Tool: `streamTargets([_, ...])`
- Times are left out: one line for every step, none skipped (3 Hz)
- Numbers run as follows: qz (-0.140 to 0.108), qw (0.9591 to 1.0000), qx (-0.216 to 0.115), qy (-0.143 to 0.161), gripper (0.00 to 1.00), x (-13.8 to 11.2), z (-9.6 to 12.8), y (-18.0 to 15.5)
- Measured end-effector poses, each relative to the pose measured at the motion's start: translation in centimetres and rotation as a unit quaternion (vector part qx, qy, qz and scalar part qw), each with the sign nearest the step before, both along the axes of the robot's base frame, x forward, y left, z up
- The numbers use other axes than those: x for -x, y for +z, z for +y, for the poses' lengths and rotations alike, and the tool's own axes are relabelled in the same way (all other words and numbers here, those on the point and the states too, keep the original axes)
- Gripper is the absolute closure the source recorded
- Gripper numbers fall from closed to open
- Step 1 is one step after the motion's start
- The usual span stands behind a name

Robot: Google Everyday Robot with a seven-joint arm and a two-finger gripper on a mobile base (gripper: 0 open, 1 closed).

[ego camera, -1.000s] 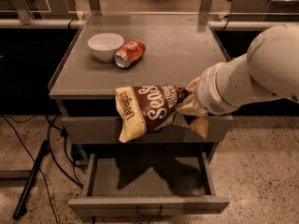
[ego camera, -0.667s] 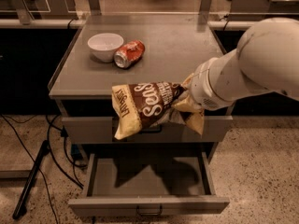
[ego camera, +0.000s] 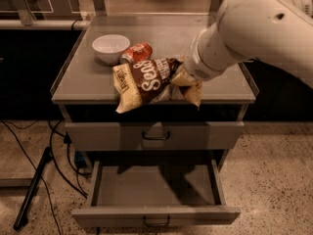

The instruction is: Pick brown chip bag from middle drawer and place on counter

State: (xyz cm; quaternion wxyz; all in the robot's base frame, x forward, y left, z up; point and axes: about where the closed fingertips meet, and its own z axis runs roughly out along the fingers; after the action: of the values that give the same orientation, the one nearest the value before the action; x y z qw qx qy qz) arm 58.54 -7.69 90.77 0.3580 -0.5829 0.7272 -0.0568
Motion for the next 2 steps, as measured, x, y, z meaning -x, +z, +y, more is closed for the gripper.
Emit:
streamTargets([-0.035, 0.9993, 0.007, -0.008, 1.0, -4.3, -0.2, 0.8])
streamTargets([-0.052, 0.9985, 0.007, -0.019, 1.0, -7.7, -0.9, 0.6])
